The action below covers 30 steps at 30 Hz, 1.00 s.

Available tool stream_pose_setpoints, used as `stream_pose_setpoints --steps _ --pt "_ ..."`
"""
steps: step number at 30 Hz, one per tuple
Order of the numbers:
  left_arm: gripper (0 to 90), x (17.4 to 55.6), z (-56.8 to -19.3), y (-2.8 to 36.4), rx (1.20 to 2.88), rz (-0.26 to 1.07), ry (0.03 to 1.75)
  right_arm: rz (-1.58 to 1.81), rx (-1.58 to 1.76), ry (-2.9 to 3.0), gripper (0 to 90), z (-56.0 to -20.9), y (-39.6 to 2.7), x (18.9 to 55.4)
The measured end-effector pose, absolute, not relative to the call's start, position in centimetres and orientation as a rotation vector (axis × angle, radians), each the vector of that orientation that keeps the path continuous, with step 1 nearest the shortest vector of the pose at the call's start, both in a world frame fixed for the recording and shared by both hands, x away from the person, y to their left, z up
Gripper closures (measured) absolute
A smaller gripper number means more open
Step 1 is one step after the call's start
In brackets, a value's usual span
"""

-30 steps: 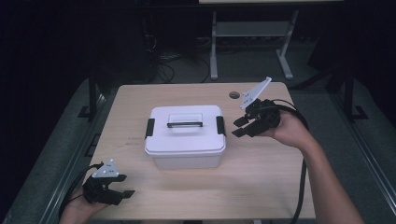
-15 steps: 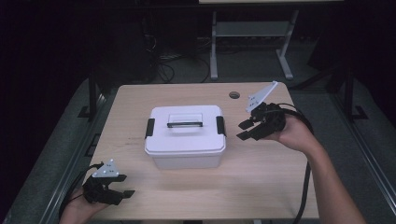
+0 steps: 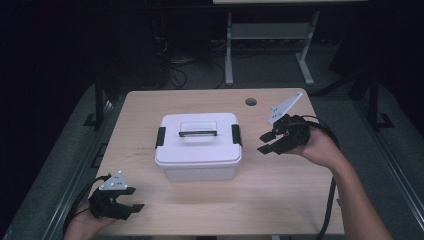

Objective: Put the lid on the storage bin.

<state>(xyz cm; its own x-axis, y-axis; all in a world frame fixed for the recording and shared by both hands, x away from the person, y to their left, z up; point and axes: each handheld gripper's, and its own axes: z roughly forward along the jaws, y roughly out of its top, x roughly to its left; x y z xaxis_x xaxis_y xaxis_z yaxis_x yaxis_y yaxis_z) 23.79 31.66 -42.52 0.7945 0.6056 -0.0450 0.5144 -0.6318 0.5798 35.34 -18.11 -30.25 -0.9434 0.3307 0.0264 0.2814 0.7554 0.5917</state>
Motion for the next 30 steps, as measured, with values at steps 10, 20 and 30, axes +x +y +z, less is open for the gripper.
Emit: stream_pose_setpoints --steps 10,20,30 --pt "33.0 23.8 -42.5 31.6 2.394 0.205 0.830 0.946 0.528 2.866 53.2 -31.0 -18.9 34.9" --pt "32.8 23.8 -42.6 31.6 2.399 0.205 0.828 0.954 0.557 2.860 50.1 -31.7 -19.8 34.5" --pt "32.8 23.8 -42.6 31.5 2.400 0.204 0.827 0.954 0.584 2.862 48.9 -32.7 -20.3 34.1"
